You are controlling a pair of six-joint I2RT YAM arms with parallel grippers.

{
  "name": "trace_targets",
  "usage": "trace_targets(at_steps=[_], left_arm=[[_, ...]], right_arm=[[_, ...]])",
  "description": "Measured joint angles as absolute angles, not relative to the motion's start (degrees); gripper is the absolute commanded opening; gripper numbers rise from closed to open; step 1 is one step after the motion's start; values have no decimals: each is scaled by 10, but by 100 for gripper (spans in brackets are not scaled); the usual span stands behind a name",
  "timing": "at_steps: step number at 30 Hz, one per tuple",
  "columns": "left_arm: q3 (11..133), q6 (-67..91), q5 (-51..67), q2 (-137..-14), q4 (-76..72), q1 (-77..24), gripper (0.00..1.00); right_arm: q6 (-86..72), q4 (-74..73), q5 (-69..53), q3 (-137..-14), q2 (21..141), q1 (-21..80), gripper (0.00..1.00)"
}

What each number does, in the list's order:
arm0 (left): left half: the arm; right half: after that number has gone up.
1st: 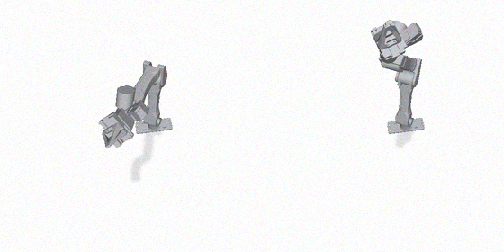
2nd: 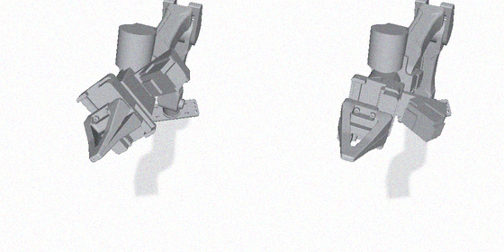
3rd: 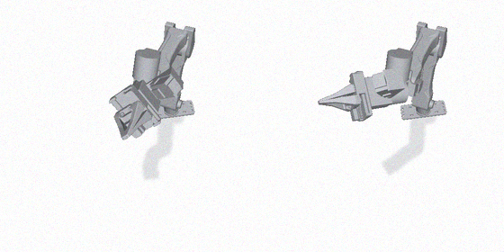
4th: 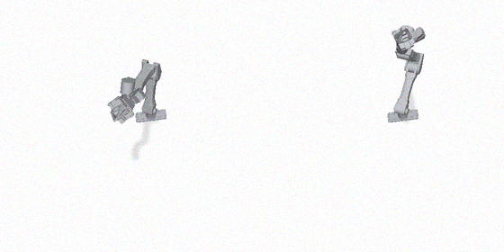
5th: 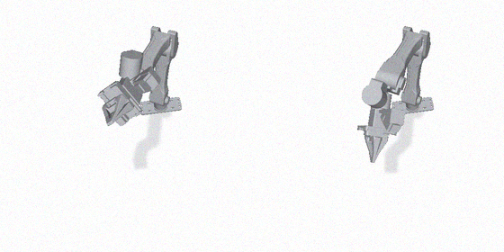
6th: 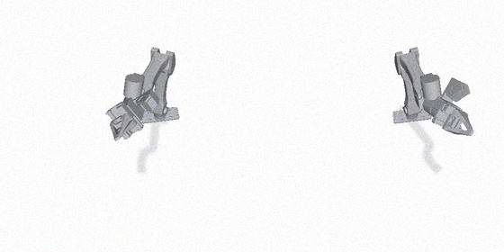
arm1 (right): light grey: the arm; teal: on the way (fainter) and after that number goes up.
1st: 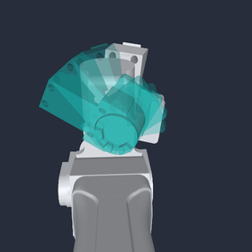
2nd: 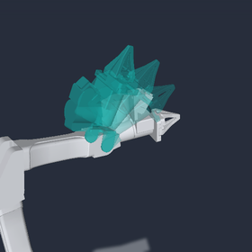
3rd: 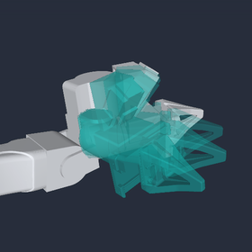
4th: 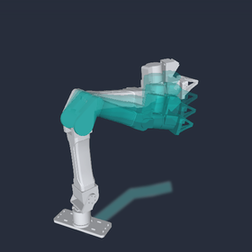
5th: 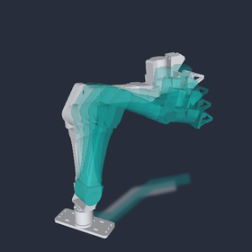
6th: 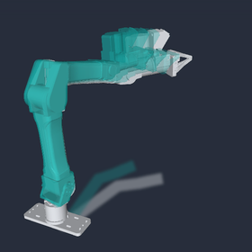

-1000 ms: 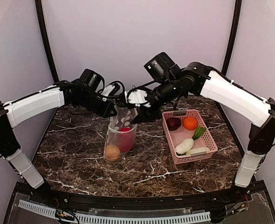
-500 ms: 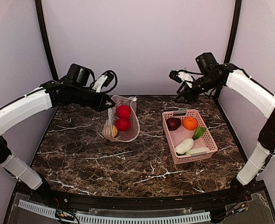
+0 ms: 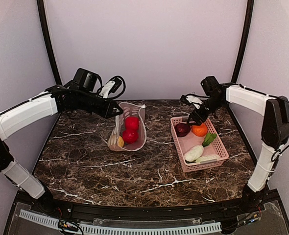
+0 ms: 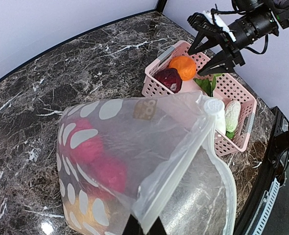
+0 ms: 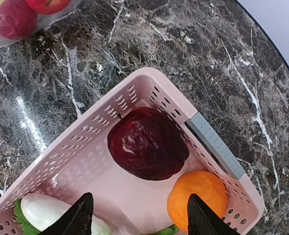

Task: Place the food in the zip-top bag and seal the zipper
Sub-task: Adjust the fake vegetable in the bin.

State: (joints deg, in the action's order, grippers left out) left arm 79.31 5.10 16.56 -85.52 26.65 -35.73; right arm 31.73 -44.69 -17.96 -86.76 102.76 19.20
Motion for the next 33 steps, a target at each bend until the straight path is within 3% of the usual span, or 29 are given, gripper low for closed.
trace_targets(at_steps=[10, 23, 33], left_arm=[[793, 52, 171, -857, 267, -357, 1], [793, 52, 183, -861, 267, -357, 1], [793, 52, 187, -862, 267, -357, 1]], right_arm=[[302, -443, -167, -882, 1114, 192, 79], [313, -455, -216, -927, 1156, 192, 81], [333, -515, -260, -893, 1142, 192, 79]])
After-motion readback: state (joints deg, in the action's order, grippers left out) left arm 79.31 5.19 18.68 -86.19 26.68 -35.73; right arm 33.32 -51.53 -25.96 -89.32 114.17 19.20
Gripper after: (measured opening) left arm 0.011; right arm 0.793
